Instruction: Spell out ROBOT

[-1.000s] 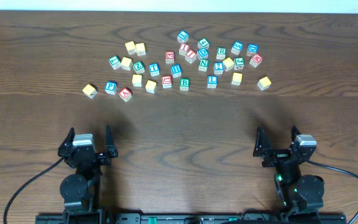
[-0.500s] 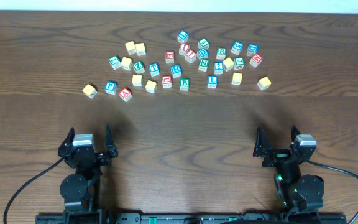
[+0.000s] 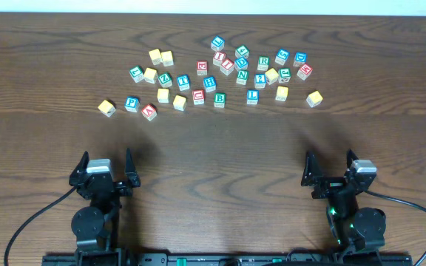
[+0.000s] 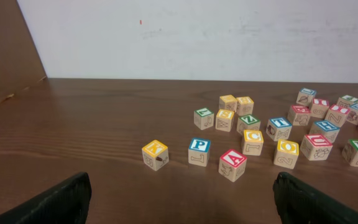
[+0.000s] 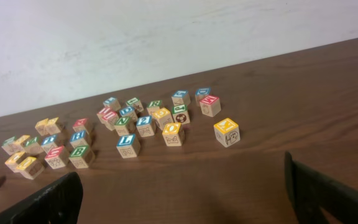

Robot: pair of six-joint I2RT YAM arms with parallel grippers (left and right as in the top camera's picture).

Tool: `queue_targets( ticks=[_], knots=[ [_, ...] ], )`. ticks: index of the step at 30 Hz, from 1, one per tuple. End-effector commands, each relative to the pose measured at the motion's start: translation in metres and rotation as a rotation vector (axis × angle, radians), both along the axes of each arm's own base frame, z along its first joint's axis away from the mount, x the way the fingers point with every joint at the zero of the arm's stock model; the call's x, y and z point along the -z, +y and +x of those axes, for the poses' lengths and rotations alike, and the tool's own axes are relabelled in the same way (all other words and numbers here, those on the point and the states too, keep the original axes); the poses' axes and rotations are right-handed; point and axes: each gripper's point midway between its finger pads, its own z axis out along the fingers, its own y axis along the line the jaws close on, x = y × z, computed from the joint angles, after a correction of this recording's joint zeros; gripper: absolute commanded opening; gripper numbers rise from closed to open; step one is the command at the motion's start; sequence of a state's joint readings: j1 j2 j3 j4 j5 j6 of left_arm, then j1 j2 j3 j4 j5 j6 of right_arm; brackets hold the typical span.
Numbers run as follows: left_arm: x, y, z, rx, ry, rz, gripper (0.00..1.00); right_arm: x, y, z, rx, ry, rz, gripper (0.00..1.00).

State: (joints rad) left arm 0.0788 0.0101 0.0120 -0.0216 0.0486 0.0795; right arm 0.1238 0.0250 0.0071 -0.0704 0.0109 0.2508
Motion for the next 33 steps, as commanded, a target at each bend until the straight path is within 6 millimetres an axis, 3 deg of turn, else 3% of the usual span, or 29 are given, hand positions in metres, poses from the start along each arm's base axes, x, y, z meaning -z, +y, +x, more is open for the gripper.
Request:
queue_targets(
  ticks=[1,20,25,30,33],
  knots=[
    [0.015,0.003,-0.002,-0.016,0.052,0.007,0.92,0.000,0.000,0.000,-0.003,-0.001,-0.012,0.99],
    [0.015,0.003,-0.002,-0.016,0.052,0.007,0.93,0.000,0.000,0.000,-0.002,-0.003,-0.010,0.99],
    [0.013,0.003,-0.002,-0.023,0.042,-0.045,0.93,-0.004,-0.022,0.001,0.125,-0.020,-0.025,0.99],
    [0.008,0.003,-0.002,-0.020,0.031,-0.056,0.92,-0.018,-0.009,0.001,0.045,-0.076,-0.105,0.99],
    [-0.016,0.003,-0.002,-0.019,-0.011,-0.053,0.93,-0.044,0.001,-0.004,-0.014,-0.142,-0.198,0.99]
  ],
)
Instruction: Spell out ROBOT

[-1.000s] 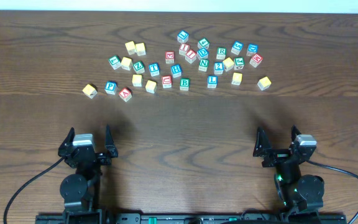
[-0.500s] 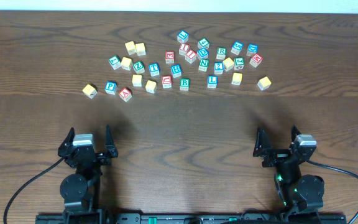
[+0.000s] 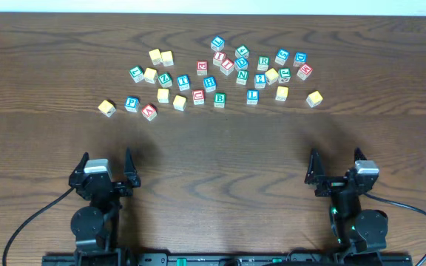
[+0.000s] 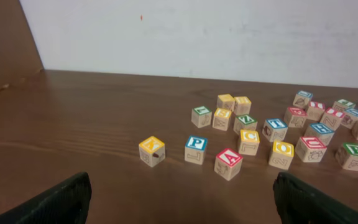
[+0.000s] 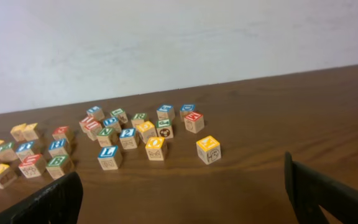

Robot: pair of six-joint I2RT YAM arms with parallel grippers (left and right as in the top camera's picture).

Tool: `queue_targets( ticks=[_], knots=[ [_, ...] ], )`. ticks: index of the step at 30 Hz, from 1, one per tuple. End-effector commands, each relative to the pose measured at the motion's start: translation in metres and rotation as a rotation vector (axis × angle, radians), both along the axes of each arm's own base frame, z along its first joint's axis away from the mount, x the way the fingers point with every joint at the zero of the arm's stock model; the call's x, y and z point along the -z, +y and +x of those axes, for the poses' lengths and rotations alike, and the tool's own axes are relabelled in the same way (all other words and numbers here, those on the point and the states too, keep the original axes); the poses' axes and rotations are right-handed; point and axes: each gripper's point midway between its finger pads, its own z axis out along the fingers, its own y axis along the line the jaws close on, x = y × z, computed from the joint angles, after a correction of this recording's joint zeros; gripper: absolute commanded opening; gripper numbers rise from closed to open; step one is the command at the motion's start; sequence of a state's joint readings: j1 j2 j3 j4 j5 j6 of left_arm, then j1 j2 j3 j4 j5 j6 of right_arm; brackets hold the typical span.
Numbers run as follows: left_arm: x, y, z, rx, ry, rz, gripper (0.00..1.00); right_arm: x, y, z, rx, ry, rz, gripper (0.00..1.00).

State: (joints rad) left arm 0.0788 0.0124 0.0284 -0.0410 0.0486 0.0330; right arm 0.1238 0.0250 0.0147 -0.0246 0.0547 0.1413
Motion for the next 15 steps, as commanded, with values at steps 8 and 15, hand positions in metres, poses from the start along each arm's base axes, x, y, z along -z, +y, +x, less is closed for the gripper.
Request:
queue_targets(
  ticks=[8,15],
  knots=[
    [-0.072,0.002,0.002,-0.011,-0.050,-0.003,0.92,-0.075,0.026,0.003,-0.152,-0.040,-0.151,0.99],
    [-0.120,0.001,0.039,0.016,0.034,-0.013,0.93,-0.094,0.036,0.056,-0.206,0.298,-0.186,0.99]
  ],
)
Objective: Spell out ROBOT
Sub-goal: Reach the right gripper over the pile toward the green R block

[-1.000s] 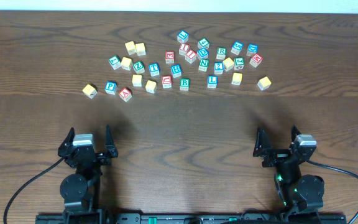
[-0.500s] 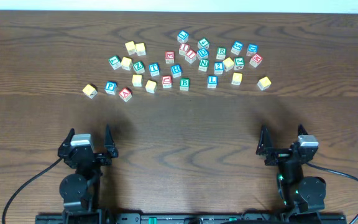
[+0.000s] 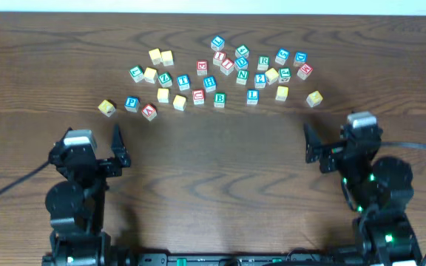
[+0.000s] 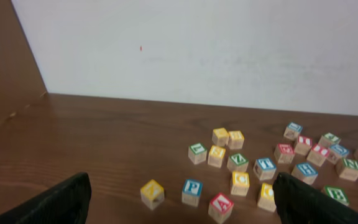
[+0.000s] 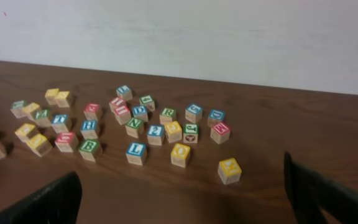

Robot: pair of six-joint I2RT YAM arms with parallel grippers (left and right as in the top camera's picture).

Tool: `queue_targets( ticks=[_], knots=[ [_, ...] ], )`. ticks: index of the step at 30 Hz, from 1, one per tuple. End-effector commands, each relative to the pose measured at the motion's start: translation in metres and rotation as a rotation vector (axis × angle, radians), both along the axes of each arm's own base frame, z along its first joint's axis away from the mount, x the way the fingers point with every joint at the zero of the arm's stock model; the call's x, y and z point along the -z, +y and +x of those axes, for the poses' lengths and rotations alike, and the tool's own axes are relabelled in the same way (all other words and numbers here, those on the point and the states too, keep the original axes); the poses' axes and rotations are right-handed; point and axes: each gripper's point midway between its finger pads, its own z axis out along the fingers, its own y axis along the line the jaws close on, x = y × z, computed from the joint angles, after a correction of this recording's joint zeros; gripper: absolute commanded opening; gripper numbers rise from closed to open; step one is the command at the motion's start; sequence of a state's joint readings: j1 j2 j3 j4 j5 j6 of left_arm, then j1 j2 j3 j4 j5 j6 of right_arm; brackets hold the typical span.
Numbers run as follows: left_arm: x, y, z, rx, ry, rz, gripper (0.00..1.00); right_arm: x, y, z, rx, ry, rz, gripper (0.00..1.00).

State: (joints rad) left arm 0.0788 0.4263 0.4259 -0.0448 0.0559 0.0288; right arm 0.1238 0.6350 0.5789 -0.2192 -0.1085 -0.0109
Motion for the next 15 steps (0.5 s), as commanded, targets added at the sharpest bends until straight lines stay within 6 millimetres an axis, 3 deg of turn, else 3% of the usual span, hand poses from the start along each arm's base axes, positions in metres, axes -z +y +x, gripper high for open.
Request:
queue_targets(
  ticks=[1,6,11,15],
  knots=[
    [-0.026,0.000,0.021,0.010,0.038,-0.009,0.93,-0.014,0.004,0.022,-0.023,0.128,-0.052,0.99],
    [-0.038,-0.014,0.065,0.112,0.247,-0.054,0.93,-0.015,0.007,0.052,-0.027,0.372,-0.077,0.99],
    [-0.040,-0.012,0.091,0.109,0.466,-0.085,0.93,-0.024,0.011,0.068,-0.040,0.448,-0.079,0.99],
    [-0.050,-0.020,0.108,0.156,0.601,-0.126,0.93,-0.032,0.028,0.081,-0.118,0.514,-0.038,0.99]
  ],
)
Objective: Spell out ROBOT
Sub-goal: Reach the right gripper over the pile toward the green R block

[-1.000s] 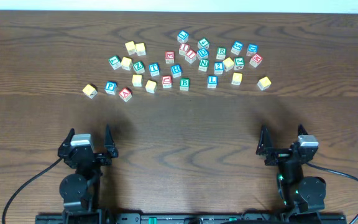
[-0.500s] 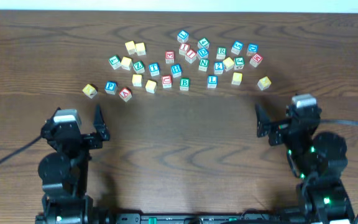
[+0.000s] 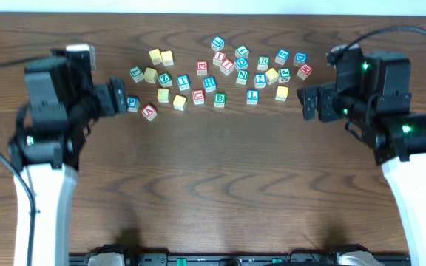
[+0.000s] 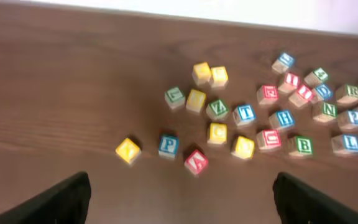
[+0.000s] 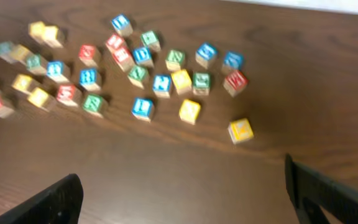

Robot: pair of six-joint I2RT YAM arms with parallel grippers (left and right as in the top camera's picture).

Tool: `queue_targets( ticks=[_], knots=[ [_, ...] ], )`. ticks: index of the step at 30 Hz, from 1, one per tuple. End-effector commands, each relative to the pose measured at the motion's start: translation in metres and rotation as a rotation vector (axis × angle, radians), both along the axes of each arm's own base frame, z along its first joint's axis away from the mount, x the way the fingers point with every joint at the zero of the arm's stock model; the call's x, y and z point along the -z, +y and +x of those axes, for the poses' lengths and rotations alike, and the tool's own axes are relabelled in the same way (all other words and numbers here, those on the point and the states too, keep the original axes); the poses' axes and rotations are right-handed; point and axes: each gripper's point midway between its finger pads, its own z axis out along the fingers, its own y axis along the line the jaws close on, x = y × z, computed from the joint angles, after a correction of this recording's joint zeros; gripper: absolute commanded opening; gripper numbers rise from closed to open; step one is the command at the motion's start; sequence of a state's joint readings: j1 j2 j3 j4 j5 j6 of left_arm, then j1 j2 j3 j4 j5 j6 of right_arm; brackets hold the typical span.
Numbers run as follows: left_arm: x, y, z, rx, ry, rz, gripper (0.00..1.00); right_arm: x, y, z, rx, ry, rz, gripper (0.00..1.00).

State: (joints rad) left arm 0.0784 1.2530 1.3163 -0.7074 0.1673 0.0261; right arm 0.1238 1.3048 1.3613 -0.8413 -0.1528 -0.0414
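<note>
Several lettered wooden blocks lie scattered across the far middle of the table. The green R shows as a green block in the right wrist view. The green B, also B, lies on the near edge of the scatter. The blue T sits mid-left, near a yellow block whose letter is blurred. My left gripper hangs open just left of the scatter, its jaws wide and empty. My right gripper hangs open at the right end, also empty.
Other blocks include blue P, red A, blue L and a lone yellow block at the right end. The brown table runs bare toward the front. Both raised arms hide the outermost yellow blocks in the overhead view.
Both arms have risen and moved toward the far blocks. The wrist views now look down on the scatter from above. Both grippers remain open; no block has moved.
Both grippers first sat open and low at the table's front edge, looking across at the blocks. Half a second ago they stood further forward and higher. Now they hang open beside the two ends of the scatter, with every block where it lay.
</note>
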Motion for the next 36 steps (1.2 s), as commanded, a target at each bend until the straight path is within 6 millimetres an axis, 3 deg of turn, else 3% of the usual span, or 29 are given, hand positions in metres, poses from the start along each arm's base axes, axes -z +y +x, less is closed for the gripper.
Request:
queue_targets(
  ticks=[1,3,7,13,16,17,21,24,27,29,31,35,36],
  knots=[
    [-0.028,-0.011,0.018,0.056,0.024,-0.057,0.93,-0.013,0.013,0.012,-0.061,0.037,0.047,0.99],
    [-0.037,-0.018,0.026,0.078,0.064,-0.064,0.93,-0.010,0.017,0.026,-0.064,0.111,0.046,0.99],
    [-0.041,-0.049,0.036,0.200,0.145,-0.045,0.92,0.001,0.021,0.057,-0.064,0.209,0.040,0.99],
    [0.003,-0.076,0.043,0.268,0.291,-0.047,0.93,0.032,0.025,0.088,-0.061,0.270,0.033,0.99],
    [0.025,-0.080,0.040,0.270,0.377,-0.058,0.93,0.030,0.026,0.094,-0.063,0.248,0.037,0.99],
    [0.025,-0.081,0.039,0.269,0.379,-0.066,0.93,0.028,0.026,0.098,-0.064,0.228,0.039,0.99],
    [0.025,-0.081,0.040,0.262,0.380,-0.072,0.93,0.024,0.034,0.105,0.005,0.220,0.108,0.84],
    [0.023,-0.081,0.044,0.263,0.360,-0.071,0.92,0.030,0.050,0.122,0.109,0.213,0.168,0.87],
    [0.023,-0.081,0.044,0.263,0.357,-0.071,0.92,0.051,0.061,0.141,0.204,0.233,0.106,0.83],
    [0.023,-0.081,0.045,0.263,0.357,-0.071,0.93,0.075,0.064,0.163,0.284,0.302,0.033,0.75],
    [0.023,-0.079,0.045,0.255,0.357,-0.062,0.92,0.101,0.070,0.176,0.307,0.345,0.017,0.71],
    [0.024,-0.079,0.045,0.253,0.359,-0.059,0.92,0.174,0.072,0.197,0.359,0.404,-0.017,0.65],
    [0.024,-0.079,0.045,0.253,0.359,-0.059,0.92,0.182,0.073,0.198,0.360,0.412,-0.021,0.63]
  ],
)
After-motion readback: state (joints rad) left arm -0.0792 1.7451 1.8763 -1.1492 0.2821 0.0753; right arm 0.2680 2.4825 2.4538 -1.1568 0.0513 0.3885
